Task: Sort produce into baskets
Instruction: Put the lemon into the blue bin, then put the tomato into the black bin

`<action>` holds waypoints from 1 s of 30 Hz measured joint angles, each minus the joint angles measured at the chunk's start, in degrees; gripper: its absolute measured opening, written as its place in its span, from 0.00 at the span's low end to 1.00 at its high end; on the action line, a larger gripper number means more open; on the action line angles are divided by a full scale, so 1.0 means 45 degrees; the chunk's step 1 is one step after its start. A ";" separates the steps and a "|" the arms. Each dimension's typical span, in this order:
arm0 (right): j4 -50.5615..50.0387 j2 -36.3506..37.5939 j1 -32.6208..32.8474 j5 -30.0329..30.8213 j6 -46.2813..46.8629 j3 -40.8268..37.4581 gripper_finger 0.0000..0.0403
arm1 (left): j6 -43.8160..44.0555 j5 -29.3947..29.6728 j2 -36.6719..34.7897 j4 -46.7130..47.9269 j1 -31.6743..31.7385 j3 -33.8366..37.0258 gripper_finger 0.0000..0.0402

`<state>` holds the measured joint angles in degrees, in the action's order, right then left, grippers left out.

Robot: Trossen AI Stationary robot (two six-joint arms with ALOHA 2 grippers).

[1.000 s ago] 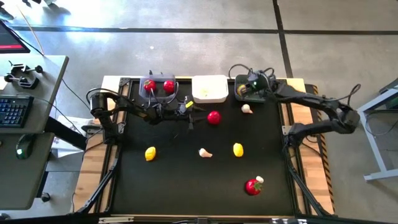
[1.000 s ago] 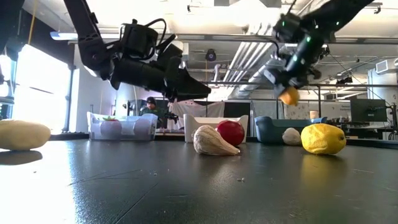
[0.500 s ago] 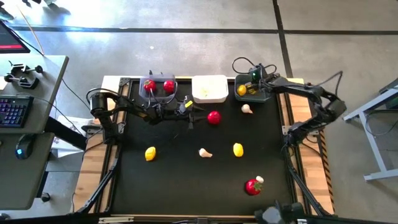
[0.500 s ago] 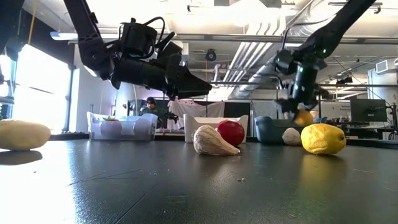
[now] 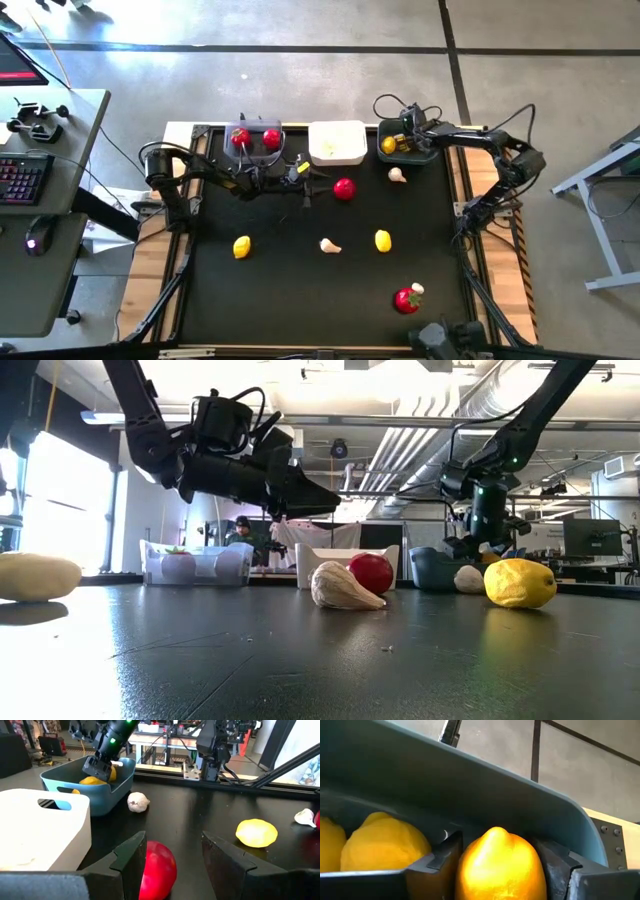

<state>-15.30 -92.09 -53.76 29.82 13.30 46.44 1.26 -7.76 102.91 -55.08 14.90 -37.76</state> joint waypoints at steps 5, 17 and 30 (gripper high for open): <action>-0.0022 0.0000 0.0000 0.0000 -0.0368 0.0000 0.57 | 0.0735 -0.0151 0.0005 0.0090 0.0000 0.0000 0.43; -0.0061 0.0513 0.0165 0.0908 -0.0714 0.0000 0.69 | 0.1042 -0.0237 0.0009 0.0378 0.0019 -0.0005 0.43; -0.0094 0.4708 0.2477 -0.0532 -0.1058 -0.0049 0.40 | 0.0886 -0.0144 0.0010 0.0320 0.0019 -0.0007 0.32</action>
<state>-15.73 -70.91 -42.61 27.43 8.54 46.21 5.25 -8.40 102.96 -53.64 14.98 -37.79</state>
